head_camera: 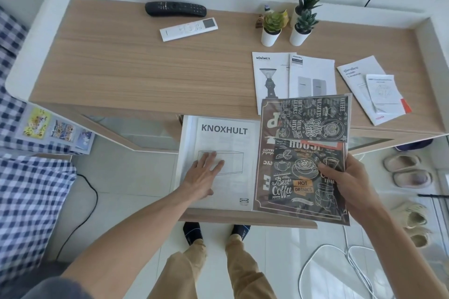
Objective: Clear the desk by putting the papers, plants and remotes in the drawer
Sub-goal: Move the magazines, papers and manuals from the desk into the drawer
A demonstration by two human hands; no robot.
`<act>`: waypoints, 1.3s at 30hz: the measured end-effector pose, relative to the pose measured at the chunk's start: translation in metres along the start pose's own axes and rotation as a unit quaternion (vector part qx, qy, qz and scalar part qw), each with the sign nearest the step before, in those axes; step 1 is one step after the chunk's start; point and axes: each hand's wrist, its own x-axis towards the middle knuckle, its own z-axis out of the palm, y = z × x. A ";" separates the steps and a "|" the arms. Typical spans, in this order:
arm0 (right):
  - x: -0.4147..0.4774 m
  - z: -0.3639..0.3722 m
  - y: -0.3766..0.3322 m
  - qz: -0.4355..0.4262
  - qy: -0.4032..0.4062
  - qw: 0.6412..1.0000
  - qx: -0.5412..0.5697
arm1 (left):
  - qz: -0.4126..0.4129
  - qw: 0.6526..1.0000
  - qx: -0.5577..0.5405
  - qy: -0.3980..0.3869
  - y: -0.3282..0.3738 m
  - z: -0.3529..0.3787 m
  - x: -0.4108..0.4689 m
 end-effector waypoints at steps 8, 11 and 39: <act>0.003 0.008 0.005 0.008 -0.003 1.000 -0.003 | -0.019 0.993 0.112 -0.007 -0.011 -0.026 -0.001; 0.004 0.012 0.006 0.012 -0.002 1.000 -0.006 | -0.029 0.994 0.098 -0.038 -0.001 -0.020 -0.008; 0.037 0.135 0.091 0.201 -0.036 0.975 -0.084 | -0.298 0.703 -0.644 0.051 -0.005 -0.074 -0.041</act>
